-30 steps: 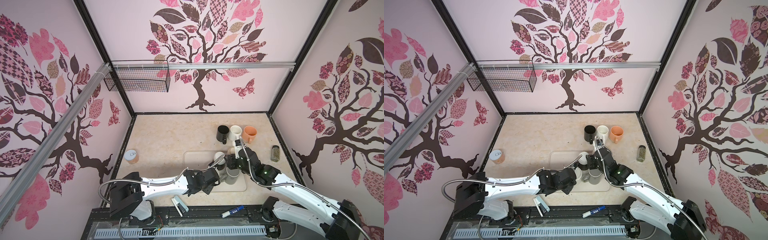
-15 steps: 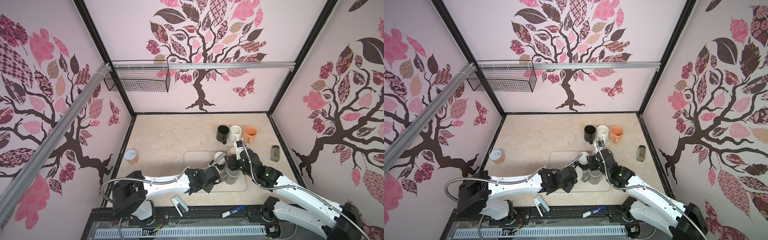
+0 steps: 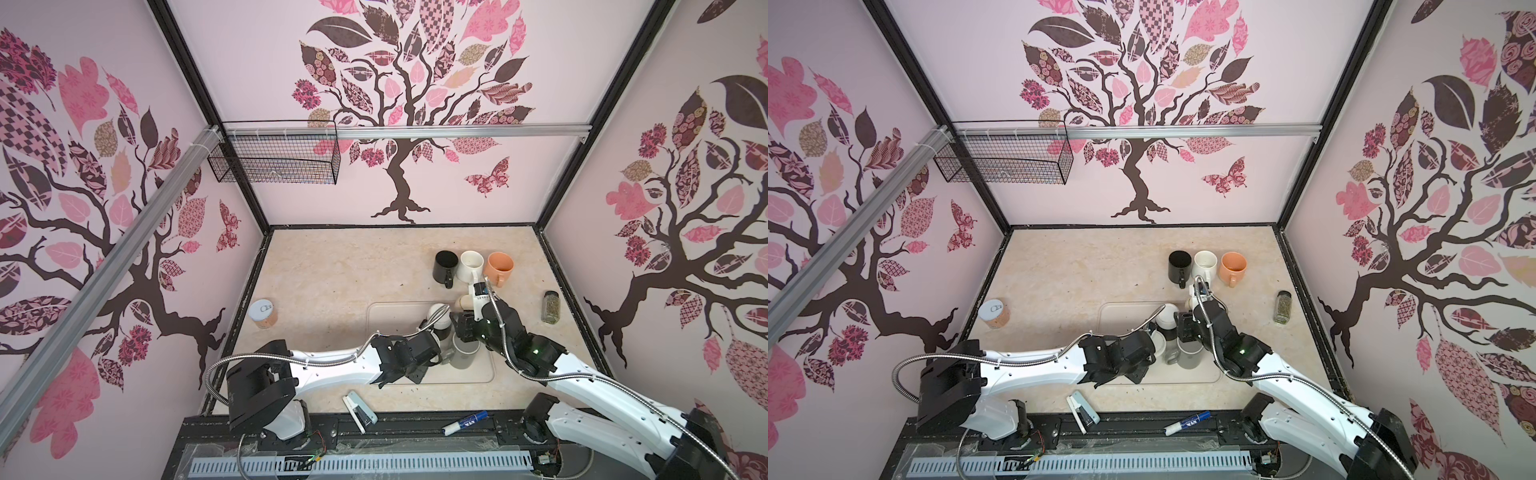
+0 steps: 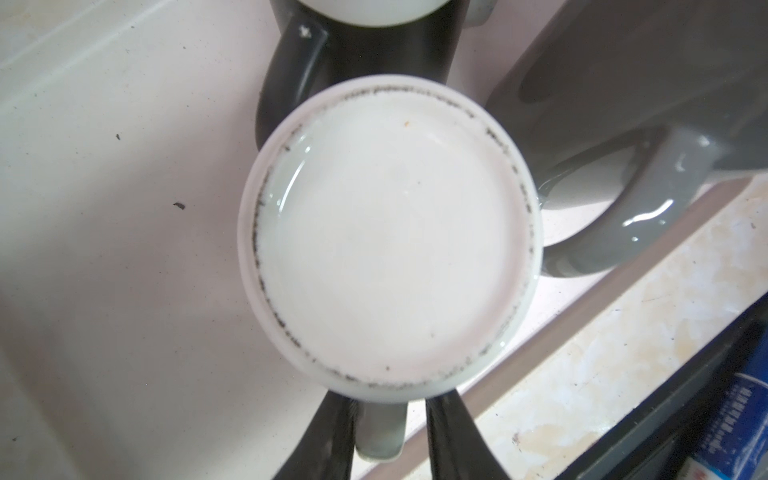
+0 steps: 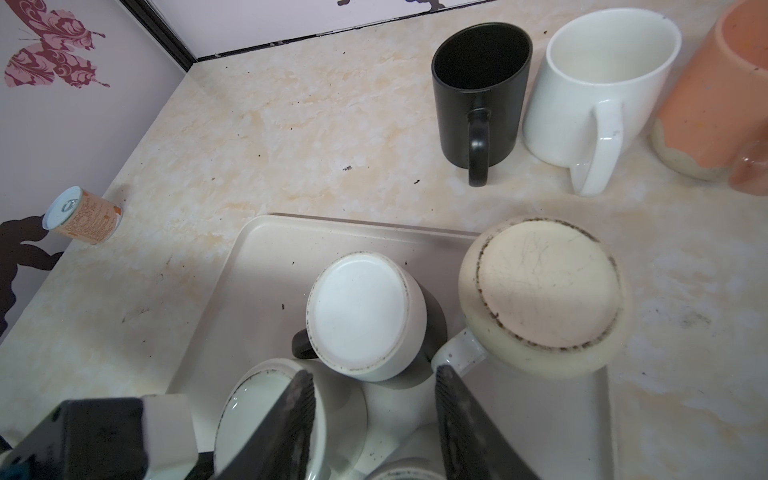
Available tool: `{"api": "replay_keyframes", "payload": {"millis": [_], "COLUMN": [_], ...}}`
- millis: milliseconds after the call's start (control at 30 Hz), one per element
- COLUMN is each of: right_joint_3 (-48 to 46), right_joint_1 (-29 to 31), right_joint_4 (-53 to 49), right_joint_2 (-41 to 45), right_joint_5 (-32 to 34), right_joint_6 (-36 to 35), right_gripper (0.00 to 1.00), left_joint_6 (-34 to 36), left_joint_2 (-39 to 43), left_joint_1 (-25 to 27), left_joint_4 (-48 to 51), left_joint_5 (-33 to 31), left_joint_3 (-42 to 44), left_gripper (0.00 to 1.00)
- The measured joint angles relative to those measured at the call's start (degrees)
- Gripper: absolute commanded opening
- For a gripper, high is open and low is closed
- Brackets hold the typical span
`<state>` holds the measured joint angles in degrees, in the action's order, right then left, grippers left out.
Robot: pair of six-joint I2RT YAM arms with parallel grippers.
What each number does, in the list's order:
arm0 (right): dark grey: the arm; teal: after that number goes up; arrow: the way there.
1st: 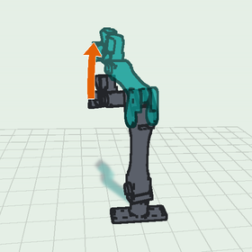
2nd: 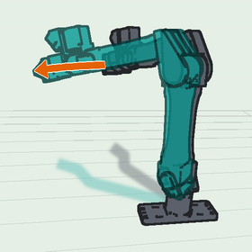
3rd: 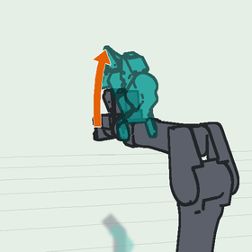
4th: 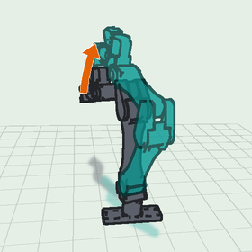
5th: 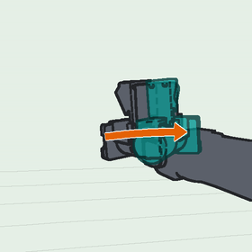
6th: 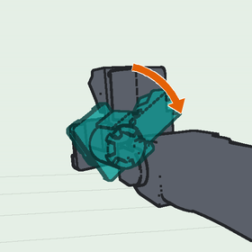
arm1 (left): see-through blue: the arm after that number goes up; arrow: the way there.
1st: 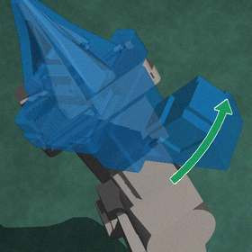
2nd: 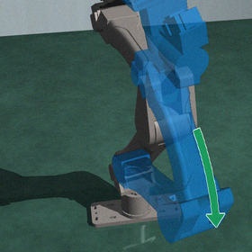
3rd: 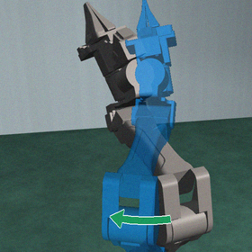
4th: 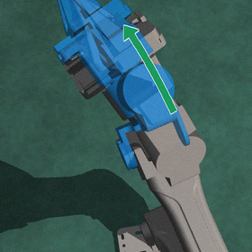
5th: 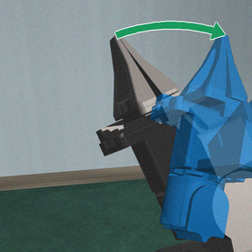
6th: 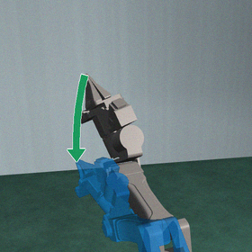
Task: Turn the mug right side up
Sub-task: 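Close the left gripper on the upside-down white mug's handle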
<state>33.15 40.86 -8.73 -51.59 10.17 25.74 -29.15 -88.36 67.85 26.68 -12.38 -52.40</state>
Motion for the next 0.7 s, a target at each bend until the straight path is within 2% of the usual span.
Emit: {"api": "replay_keyframes", "payload": {"millis": [400, 500, 700], "right_joint_3": [0.0, 0.0, 0.0], "right_joint_1": [0.0, 0.0, 0.0], "right_joint_4": [0.0, 0.0, -0.07], "right_joint_2": [0.22, 0.22, 0.42], "right_joint_5": [-0.48, -0.85, -1.46], "right_joint_6": [0.0, 0.0, 0.0], "right_gripper": [0.49, 0.49, 0.48], "left_joint_6": [0.15, 0.04, 0.33], "left_joint_2": [-0.57, -0.57, -0.48], "left_joint_1": [-0.37, -0.46, -0.66], "left_joint_4": [-0.07, -0.11, 0.11], "left_joint_5": [0.09, -0.04, -0.39], "left_joint_3": [0.0, 0.0, -0.04], "left_gripper": [0.19, 0.0, 0.0]}}
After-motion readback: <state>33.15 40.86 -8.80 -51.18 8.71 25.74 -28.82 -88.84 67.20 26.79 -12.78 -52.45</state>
